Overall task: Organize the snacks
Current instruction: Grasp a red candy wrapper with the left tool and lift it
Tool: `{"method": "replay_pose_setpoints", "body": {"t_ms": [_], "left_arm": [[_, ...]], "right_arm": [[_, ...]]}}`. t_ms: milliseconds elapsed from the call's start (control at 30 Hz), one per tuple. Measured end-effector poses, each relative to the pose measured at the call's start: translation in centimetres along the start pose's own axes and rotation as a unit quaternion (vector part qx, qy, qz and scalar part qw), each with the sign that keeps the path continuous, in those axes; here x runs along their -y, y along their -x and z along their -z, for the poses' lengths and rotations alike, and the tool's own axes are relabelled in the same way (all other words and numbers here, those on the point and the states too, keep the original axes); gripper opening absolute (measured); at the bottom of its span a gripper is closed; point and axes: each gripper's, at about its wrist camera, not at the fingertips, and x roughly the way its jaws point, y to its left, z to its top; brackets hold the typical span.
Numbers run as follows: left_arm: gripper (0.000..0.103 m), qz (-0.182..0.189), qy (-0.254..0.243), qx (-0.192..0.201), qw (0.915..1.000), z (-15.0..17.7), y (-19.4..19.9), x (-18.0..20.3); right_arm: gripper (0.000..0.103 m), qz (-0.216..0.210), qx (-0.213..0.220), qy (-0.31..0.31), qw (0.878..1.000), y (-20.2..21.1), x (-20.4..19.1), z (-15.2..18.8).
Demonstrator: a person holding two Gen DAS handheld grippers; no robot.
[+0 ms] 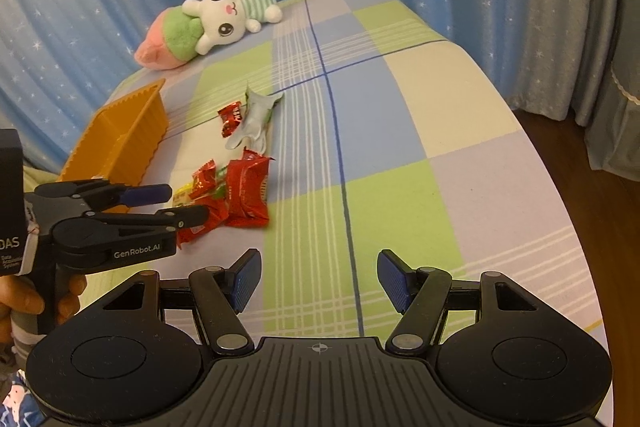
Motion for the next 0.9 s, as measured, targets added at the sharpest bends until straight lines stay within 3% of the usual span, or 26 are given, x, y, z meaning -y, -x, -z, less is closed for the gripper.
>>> {"method": "replay_pose_setpoints", "body": {"t_ms": [200, 800, 900], "left_arm": [[0.033, 0.021, 0.011, -0.024, 0.9994, 0.5, -0.8, 0.0], [0.033, 0.055, 0.094, -0.052, 0.9927, 0.2, -1.5, -0.9], [0.027, 0.048, 0.091, -0.048, 0.9935, 0.3, -1.4, -0.8]], "right_arm": [[0.064, 0.003, -0.001, -0.004, 1.0, -0.2, 0.1, -0.1], [0.064, -0.001, -0.005, 0.002, 1.0, -0.7, 0.0, -0.5], [0.064, -0.001, -0.005, 0.0, 1.0, -0.7, 0.2, -0.6]]}}
